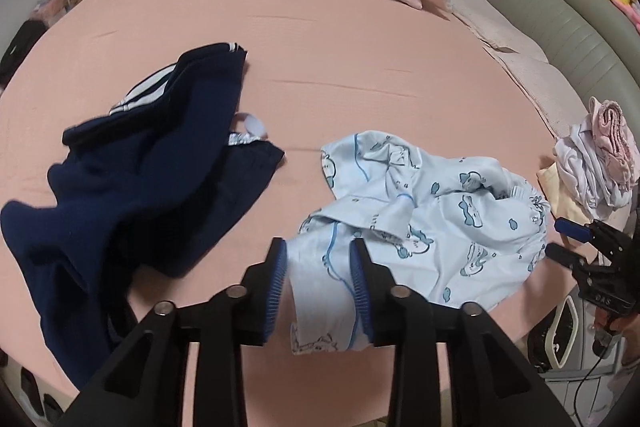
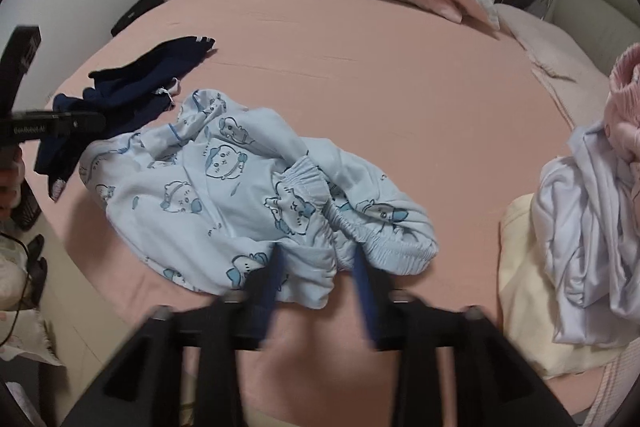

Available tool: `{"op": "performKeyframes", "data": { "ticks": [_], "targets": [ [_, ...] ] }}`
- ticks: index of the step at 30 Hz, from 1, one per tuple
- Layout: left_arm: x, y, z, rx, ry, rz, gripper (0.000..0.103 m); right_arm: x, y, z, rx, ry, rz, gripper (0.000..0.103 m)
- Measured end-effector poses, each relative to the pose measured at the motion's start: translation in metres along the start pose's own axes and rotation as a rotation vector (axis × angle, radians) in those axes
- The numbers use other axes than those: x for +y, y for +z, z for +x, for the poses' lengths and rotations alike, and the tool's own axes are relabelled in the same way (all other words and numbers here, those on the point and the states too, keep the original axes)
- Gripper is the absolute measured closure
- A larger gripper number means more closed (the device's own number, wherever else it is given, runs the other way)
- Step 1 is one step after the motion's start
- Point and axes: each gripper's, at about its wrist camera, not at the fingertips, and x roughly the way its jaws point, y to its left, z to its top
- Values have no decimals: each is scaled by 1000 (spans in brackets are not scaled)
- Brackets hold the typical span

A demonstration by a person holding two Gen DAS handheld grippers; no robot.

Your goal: Fold clothes

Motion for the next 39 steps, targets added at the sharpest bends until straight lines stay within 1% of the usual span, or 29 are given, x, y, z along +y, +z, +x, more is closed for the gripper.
{"op": "performKeyframes", "data": {
  "ticks": [1,3,5,7,8,13,16,21,24,29,31,33,39],
  "targets": [
    [1,-2,0,0,-7,-4,63,0,-2,0,-4,18,8,48],
    [4,-6,-1,4,-33,-17,50,1,-5,0,0,47,28,43],
    [8,-10,1,30,-79,-38,47,3,-7,1,6,66,36,41],
    [11,-15,4,59,-117,-59,47,7,-11,1,11,72,18,41],
    [11,-18,5,65,-123,-53,47,10,-13,1,14,71,5,41],
    [0,-37,6,71,-93,49,47,23,-19,2,16,62,-70,41],
    [-9,-49,6,55,-75,121,47,30,-21,6,27,39,-117,41],
    [-17,-64,5,28,-70,214,47,34,-26,11,33,22,-143,41],
    [-21,-72,8,22,-50,268,47,37,-28,14,28,7,-169,41],
    [-21,-81,17,24,-23,299,47,40,-32,18,21,-15,-195,40],
    [-22,-85,23,19,16,317,47,40,-34,19,12,-23,-201,41],
    [-24,-89,27,17,34,335,47,42,-35,21,2,-35,-219,41],
    [-32,-96,35,-33,75,391,47,50,-39,29,-19,-73,-279,41]
  ]
}}
